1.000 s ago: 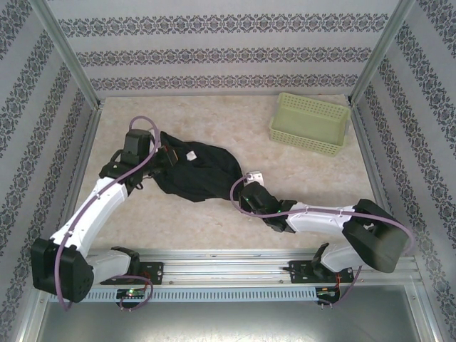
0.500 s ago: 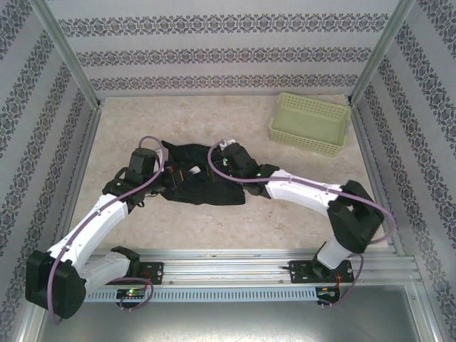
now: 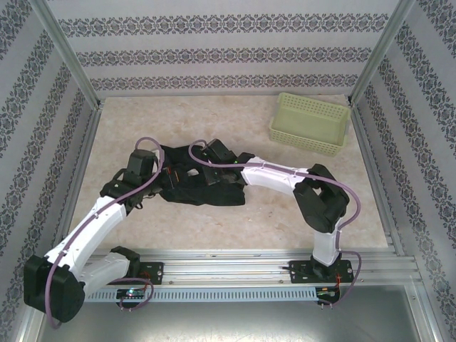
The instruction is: Fold the inside-out t-shirt
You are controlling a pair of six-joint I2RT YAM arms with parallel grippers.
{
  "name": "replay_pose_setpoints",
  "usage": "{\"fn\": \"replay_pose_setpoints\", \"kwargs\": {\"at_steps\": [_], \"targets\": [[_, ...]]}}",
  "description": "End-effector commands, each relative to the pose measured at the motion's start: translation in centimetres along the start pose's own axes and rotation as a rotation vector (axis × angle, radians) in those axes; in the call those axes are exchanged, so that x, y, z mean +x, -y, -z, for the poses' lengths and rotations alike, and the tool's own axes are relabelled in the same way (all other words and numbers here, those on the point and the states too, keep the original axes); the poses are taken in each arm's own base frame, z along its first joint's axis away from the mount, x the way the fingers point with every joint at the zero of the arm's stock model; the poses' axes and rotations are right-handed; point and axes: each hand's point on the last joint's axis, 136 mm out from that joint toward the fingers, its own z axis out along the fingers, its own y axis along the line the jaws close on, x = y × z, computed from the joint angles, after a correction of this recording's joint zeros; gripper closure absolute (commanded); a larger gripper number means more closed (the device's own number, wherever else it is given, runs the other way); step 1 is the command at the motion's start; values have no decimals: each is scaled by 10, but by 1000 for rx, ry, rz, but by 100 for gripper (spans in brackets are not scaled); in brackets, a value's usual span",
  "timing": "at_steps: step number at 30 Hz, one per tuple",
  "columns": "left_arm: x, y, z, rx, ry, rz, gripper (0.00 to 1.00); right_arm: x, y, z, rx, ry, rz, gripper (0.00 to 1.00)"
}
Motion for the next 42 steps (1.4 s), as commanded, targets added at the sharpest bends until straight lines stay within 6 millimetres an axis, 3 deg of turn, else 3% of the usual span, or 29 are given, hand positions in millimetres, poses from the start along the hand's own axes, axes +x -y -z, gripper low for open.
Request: {"fn": "replay_pose_setpoints", "kwargs": {"at_steps": [1,3,6,8,10,12,14,19,21,24,26,29,31,34,36,38,40,42], "targets": [[-42,-1,12,-111,80,-29,100,-57,34,75,205,196,36,100],[-72,10,20,-95,126,-2,100,-84,51,120,274,316,25,100],[-120,47,47,-7,236,-7,100,-113,61,191,342,494,31,100],[-141,66,69,48,315,-34,100,-118,59,230,364,591,36,100],[-148,70,84,48,379,-54,100,-111,57,252,362,655,33,100],[-140,64,80,26,374,-73,100,-93,57,249,357,655,20,100],[-119,52,60,-2,298,-84,100,-65,59,226,336,599,-8,100],[-39,21,-3,6,38,-93,99,33,61,122,226,346,-146,100],[-10,12,-23,14,-47,-98,92,64,62,91,219,254,-184,100],[20,-3,-51,-26,-193,-65,90,82,64,68,251,175,-195,100],[18,-5,-60,-68,-247,-49,93,71,64,68,284,168,-172,100],[-18,8,-52,-101,-173,-56,98,25,58,94,313,247,-87,100],[-58,25,-26,-84,-21,-57,100,-11,53,128,331,348,-32,100],[-97,49,22,12,232,-66,100,-41,51,175,334,490,-17,100],[-102,44,39,5,323,-68,99,-42,50,191,314,548,-23,100],[-91,31,35,-43,302,-72,99,-29,52,188,299,554,-33,100],[-71,20,18,-67,210,-76,96,-5,57,171,297,514,-51,100],[-39,13,-7,-43,75,-75,93,27,63,142,290,431,-90,100]]}}
